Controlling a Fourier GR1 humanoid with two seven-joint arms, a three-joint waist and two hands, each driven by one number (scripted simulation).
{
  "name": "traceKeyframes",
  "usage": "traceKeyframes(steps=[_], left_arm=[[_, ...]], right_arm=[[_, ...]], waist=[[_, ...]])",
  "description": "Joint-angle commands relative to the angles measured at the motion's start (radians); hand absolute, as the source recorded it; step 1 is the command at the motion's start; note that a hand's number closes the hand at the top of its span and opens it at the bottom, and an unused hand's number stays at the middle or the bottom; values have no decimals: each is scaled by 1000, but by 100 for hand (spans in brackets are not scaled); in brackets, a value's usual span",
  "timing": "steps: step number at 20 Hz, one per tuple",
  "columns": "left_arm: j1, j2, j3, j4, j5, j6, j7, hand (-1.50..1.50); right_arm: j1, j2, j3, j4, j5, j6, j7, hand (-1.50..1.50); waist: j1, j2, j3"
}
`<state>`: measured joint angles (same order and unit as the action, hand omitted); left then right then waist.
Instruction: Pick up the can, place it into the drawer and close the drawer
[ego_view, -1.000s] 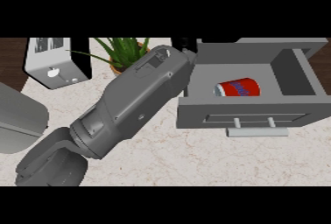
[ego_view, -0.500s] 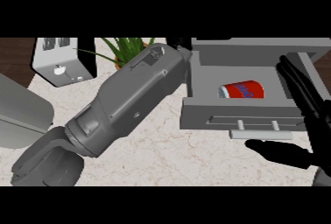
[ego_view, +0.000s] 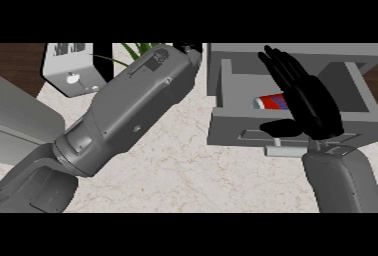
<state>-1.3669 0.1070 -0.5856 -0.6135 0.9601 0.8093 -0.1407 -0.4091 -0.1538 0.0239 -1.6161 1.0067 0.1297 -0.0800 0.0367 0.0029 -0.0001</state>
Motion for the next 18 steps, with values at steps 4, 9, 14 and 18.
traceKeyframes(steps=[4, 9, 14, 18], left_arm=[[42, 64, 5, -76, -39, 15, 50, -150], [76, 154, 7, -179, -61, 16, 109, -150], [123, 170, -8, -251, -93, 40, 150, -150], [152, 247, 4, -309, -98, 17, 201, -150]], right_arm=[[-166, 19, 0, 386, 148, -199, -24, -150], [-233, 37, -26, 627, 197, -325, -29, -150], [-304, 29, -52, 822, 252, -491, -55, -150], [-392, 23, -86, 931, 271, -542, -29, -150]], waist=[[0, 3, 1], [11, 4, 1], [6, 6, 2], [14, 7, 1]])
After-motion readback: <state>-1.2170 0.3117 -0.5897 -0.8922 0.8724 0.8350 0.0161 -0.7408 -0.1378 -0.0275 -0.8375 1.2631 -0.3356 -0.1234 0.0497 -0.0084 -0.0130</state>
